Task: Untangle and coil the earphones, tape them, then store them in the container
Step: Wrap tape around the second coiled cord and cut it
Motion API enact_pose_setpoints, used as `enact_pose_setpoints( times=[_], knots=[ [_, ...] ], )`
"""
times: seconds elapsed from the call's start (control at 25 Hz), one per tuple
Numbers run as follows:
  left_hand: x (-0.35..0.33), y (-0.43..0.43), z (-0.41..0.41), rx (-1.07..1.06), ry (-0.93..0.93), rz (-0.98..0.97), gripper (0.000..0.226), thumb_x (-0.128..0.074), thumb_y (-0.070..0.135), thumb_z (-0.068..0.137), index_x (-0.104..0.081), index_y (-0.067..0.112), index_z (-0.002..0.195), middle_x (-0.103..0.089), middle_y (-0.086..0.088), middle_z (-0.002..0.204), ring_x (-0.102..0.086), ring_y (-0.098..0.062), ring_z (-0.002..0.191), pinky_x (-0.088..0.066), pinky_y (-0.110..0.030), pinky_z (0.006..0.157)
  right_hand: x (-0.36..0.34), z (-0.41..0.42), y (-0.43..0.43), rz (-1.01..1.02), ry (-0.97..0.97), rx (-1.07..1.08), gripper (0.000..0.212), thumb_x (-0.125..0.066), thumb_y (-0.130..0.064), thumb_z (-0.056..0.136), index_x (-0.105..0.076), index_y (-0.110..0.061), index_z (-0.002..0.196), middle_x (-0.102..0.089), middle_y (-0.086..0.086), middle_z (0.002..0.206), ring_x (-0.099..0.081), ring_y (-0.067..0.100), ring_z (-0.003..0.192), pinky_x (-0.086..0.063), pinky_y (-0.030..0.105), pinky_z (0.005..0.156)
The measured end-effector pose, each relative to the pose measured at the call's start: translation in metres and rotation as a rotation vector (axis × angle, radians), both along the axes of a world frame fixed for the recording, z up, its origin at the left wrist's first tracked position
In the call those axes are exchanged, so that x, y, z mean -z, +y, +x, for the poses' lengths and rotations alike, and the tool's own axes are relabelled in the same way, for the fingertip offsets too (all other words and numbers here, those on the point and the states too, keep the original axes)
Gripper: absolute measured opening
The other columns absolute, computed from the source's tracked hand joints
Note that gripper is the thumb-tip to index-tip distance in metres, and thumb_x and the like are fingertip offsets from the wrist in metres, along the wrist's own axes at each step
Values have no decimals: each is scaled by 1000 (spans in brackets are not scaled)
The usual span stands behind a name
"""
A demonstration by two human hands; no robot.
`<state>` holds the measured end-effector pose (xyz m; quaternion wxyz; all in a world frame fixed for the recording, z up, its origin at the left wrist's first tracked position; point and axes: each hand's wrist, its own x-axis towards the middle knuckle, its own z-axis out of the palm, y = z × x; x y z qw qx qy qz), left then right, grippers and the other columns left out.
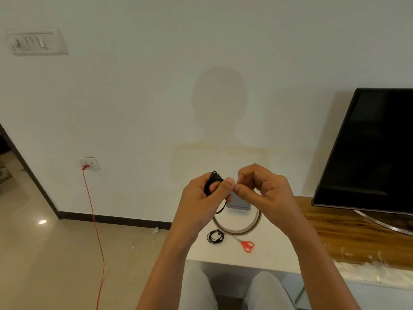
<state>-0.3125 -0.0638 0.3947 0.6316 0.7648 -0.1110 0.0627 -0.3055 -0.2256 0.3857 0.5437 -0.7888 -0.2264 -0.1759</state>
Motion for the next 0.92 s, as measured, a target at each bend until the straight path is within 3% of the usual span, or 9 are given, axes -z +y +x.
enact_pose_setpoints(
  times=[0.24, 0.36, 0.52, 0.68, 0.92],
  knots=[
    [6, -6, -1, -104, -46, -202, 31, -60, 27, 92, -51, 20, 63, -53, 10, 55, -48, -5, 58, -40, -10, 57, 6, -4, 10, 189, 9, 110, 13, -71, -19, 80, -60, -15, 84, -65, 5, 70, -60, 22, 66, -52, 28, 61],
    [11, -5, 0, -186, -44, -306, 34, -60, 27, 92, -46, 22, 61, -50, 10, 55, -45, -7, 58, -42, -18, 61, 16, -10, 15, 273, 21, 145, 10, -69, -18, 82, -61, -16, 87, -68, 8, 74, -64, 25, 68, -54, 28, 63],
    [19, -12, -2, -250, -39, -370, 31, -58, 26, 93, -47, 17, 65, -49, 11, 55, -44, -4, 57, -44, -27, 65, 21, -14, 25, 342, -8, 262, 11, -71, -19, 80, -63, -14, 84, -67, 3, 68, -61, 13, 59, -50, 15, 57],
    [21, -15, -2, -237, -30, -361, 32, -57, 29, 93, -46, 17, 66, -47, 10, 56, -43, -5, 56, -48, -36, 68, 23, -17, 31, 440, -48, 393, 16, -71, -31, 74, -66, -18, 82, -68, -2, 68, -62, 16, 61, -53, 20, 58],
    [21, -12, -8, -185, -41, -328, 34, -57, 29, 93, -43, 21, 64, -45, 10, 55, -41, -6, 55, -46, -35, 68, 23, -23, 27, 413, -57, 336, 9, -69, -28, 78, -68, -23, 85, -68, -4, 74, -63, 15, 68, -53, 20, 63]
  ],
)
